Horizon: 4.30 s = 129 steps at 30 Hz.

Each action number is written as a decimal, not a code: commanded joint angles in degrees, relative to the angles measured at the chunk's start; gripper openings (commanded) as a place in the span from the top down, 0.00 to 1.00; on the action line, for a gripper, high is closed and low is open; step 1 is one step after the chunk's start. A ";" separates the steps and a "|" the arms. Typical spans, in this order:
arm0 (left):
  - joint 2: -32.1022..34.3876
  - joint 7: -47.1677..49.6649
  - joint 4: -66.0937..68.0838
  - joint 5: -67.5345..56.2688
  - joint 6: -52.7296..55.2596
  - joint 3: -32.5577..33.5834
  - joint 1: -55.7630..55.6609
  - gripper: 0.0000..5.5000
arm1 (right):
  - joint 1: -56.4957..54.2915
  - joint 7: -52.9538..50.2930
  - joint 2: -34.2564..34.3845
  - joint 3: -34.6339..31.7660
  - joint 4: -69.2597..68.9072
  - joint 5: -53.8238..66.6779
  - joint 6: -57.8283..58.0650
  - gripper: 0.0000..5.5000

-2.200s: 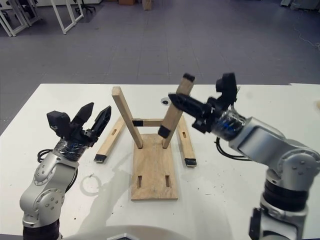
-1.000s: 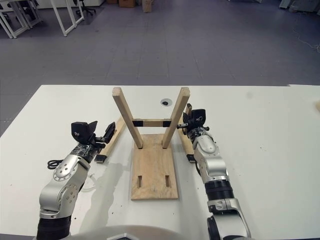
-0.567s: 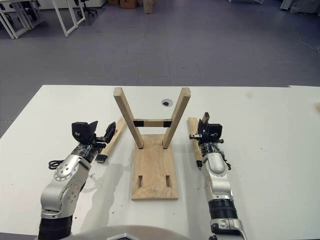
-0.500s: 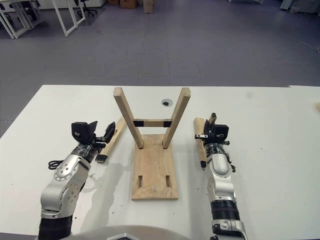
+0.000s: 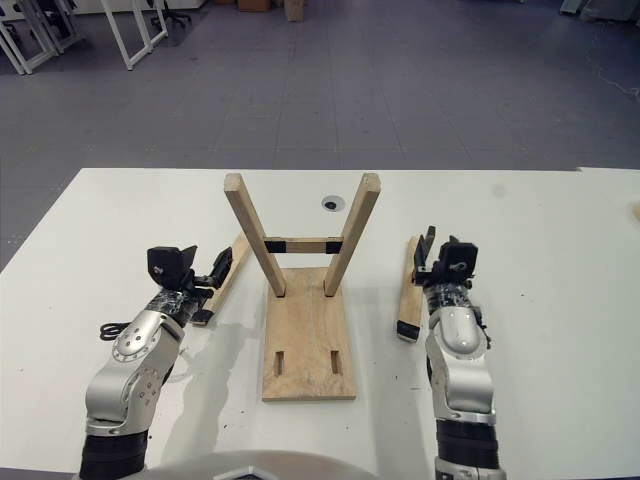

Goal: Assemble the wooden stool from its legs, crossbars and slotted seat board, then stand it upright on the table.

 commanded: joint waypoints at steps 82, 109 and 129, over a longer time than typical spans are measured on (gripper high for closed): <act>22.00 -30.43 -0.77 -71.15 30.59 11.34 -9.04 0.31 | -3.47 30.91 -12.53 -7.58 -13.77 74.46 42.51 0.63; 20.90 -26.44 8.20 -67.80 22.46 12.41 -14.37 0.63 | -3.07 30.39 -22.45 1.64 -11.61 74.28 38.73 0.41; 32.19 -46.32 -4.81 -37.27 14.24 1.71 -3.84 0.63 | 13.44 50.98 -45.90 23.44 -7.50 9.95 4.91 0.32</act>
